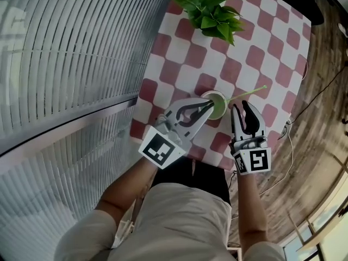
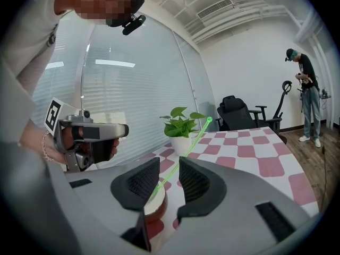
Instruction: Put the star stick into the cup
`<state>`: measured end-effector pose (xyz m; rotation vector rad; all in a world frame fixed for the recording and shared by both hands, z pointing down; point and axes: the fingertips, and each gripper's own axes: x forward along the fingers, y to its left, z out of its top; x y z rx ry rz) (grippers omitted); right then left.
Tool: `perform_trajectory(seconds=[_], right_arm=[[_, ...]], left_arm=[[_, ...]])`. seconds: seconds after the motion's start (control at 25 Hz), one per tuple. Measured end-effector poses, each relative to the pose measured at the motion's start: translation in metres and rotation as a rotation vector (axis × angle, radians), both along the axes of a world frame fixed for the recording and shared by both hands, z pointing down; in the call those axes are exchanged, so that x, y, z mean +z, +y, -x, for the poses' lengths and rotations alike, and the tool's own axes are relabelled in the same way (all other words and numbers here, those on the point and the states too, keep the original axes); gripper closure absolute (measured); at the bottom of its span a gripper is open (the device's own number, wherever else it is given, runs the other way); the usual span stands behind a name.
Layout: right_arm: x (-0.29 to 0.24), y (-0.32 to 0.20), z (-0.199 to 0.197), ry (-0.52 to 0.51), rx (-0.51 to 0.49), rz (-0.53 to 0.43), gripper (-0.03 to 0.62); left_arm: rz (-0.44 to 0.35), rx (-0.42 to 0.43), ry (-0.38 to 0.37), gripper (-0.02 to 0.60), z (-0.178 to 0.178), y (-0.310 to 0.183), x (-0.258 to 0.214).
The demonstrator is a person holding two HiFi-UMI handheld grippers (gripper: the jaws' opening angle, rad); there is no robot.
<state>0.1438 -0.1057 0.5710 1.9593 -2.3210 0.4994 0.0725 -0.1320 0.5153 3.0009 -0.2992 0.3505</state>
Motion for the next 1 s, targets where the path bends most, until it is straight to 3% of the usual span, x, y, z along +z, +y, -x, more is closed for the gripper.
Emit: perform_trajectory(seconds=[0.24, 0.64, 1.0], right_arm=[[-0.012, 0.005, 0.002, 0.032, -0.014, -0.004, 0.485], [-0.042, 0.014, 0.006, 0.051, -0.033, -0.010, 0.496], [-0.104, 0.022, 0.017, 0.042, -0.067, -0.057, 0.536]], left_arm=[[-0.001, -0.003, 0.039, 0.543, -0.008, 0.003, -0.013], [-0.042, 0.025, 0.041, 0.543, -0.011, 0.014, -0.048], [-0.020, 0.010, 0.079, 0.545, -0.005, 0.025, -0.091]])
